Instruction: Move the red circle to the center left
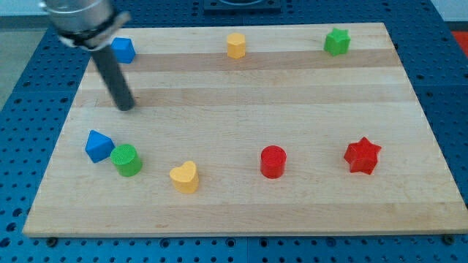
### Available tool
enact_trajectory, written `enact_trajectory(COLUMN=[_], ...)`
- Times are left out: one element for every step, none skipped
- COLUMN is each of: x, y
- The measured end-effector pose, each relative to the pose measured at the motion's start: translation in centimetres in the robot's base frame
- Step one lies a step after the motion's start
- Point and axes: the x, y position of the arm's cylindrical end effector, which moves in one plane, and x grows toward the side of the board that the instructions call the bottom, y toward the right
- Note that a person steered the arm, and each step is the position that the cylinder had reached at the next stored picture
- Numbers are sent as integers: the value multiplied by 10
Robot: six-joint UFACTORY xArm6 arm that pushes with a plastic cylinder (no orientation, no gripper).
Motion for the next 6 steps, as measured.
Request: enact_trajectory(x=[19,55,58,58,82,136], y=[90,182,220,238,252,256])
